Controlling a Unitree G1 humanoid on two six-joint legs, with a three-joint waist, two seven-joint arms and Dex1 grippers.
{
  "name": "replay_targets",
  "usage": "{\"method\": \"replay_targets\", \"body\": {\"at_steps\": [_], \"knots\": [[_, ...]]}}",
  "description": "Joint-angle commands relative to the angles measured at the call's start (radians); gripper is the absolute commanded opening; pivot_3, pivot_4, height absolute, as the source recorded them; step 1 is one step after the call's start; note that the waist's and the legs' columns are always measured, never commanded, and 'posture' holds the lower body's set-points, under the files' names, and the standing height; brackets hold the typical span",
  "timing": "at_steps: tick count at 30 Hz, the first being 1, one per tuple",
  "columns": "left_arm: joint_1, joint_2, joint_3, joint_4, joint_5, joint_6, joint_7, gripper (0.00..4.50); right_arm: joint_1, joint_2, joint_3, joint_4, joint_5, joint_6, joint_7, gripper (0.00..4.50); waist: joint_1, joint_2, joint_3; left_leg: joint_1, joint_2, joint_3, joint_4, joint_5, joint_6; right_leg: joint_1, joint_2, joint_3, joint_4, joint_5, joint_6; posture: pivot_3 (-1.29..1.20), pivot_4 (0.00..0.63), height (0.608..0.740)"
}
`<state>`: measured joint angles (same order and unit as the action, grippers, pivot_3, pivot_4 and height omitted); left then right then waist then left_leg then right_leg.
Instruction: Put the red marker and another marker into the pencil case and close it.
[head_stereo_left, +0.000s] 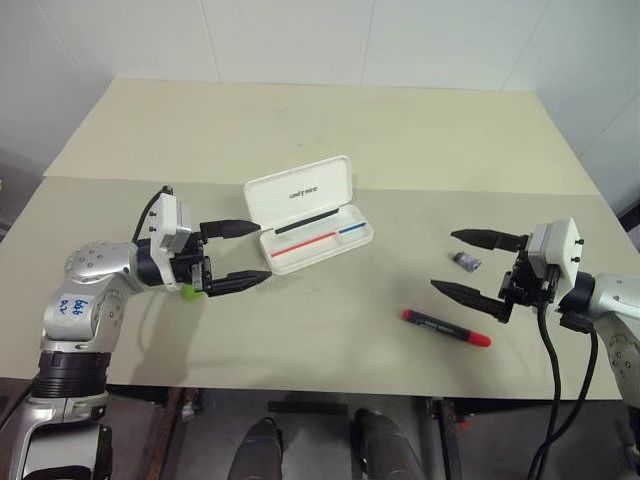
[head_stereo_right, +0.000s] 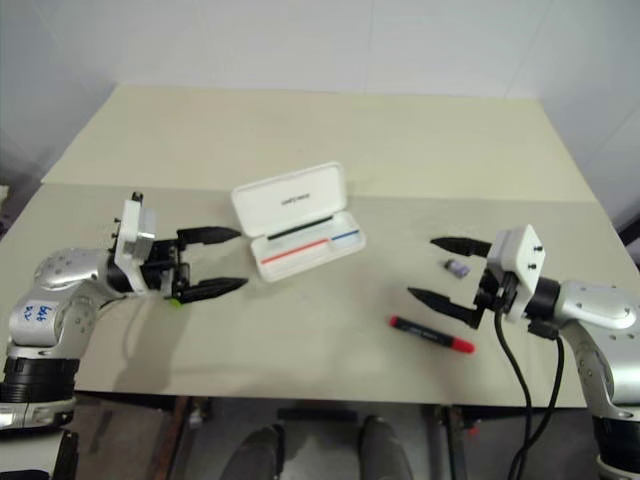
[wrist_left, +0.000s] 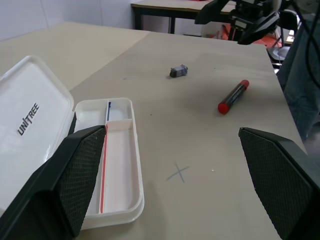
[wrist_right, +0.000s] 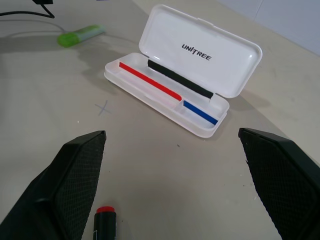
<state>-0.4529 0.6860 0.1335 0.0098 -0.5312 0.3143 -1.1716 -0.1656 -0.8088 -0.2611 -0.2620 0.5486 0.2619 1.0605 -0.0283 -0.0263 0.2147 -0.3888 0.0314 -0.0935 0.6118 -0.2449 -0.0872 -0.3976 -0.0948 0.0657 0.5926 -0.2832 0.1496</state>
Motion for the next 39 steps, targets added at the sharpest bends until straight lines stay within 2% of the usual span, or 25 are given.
{"method": "replay_targets", "body": {"at_steps": [1,12,13,15,17,24,29,39], "knots": [[-0.005,-0.007,0.007,-0.008,0.009,-0.031,0.014,4.47,-0.006,-0.005,-0.005,-0.026,0.002,-0.006,-0.004,4.5,0.001,0.0,0.0,0.0,0.0,0.0,0.0,0.0,0.0,0.0,0.0,0.0,0.0,0.0,0.0,0.0,0.15,0.74],[0.015,-0.033,-0.054,-0.006,0.053,-0.077,0.004,4.47,-0.027,0.03,0.048,-0.029,-0.015,-0.019,-0.027,4.5,-0.001,0.0,0.0,0.0,0.0,0.0,0.0,0.0,0.0,0.0,0.0,0.0,0.0,0.001,0.001,0.0,0.15,0.74],[0.023,-0.036,-0.062,0.001,0.06,-0.085,-0.001,4.06,-0.029,0.04,0.06,-0.037,-0.02,-0.019,-0.033,4.5,-0.001,0.0,0.0,0.0,0.0,0.0,0.0,0.0,0.0,0.0,0.0,0.0,0.0,0.001,0.001,0.0,0.15,0.74],[0.029,-0.045,-0.071,0.019,0.069,-0.098,-0.001,3.61,-0.036,0.06,0.078,-0.056,-0.019,-0.013,-0.048,4.5,0.0,0.0,0.0,0.001,0.0,0.0,0.0,0.0,0.0,0.0,0.0,0.0,0.001,0.001,0.001,0.0,0.15,0.74],[0.023,-0.056,-0.089,0.046,0.112,-0.133,0.022,2.95,-0.035,0.075,0.088,-0.068,-0.021,-0.013,-0.062,4.5,0.001,0.0,0.0,0.001,0.0,0.0,0.0,0.0,0.0,0.0,0.0,0.0,0.001,0.001,0.001,0.0,0.15,0.74],[-0.015,-0.074,-0.14,0.138,0.204,-0.183,0.069,2.95,-0.042,0.099,0.116,-0.124,-0.014,0.008,-0.1,4.5,0.002,0.0,0.0,0.001,0.0,0.0,0.001,0.0,0.0,0.0,0.0,0.0,0.001,0.001,0.001,0.0,0.15,0.74],[-0.085,-0.133,-0.186,0.203,0.275,-0.202,0.135,2.95,-0.047,0.1,0.137,-0.14,-0.003,0.007,-0.085,4.5,0.004,0.0,0.0,0.0,0.0,0.0,0.001,0.0,0.0,0.0,0.0,0.0,0.001,0.002,0.004,0.0,0.15,0.74],[-0.156,-0.193,-0.236,0.301,0.34,-0.215,0.16,2.95,-0.068,0.147,0.166,-0.18,-0.02,0.003,-0.139,4.5,0.001,0.0,0.0,0.0,0.0,0.0,0.001,0.0,0.0,0.0,0.0,0.0,0.002,0.004,0.008,0.0,0.15,0.74]]}}
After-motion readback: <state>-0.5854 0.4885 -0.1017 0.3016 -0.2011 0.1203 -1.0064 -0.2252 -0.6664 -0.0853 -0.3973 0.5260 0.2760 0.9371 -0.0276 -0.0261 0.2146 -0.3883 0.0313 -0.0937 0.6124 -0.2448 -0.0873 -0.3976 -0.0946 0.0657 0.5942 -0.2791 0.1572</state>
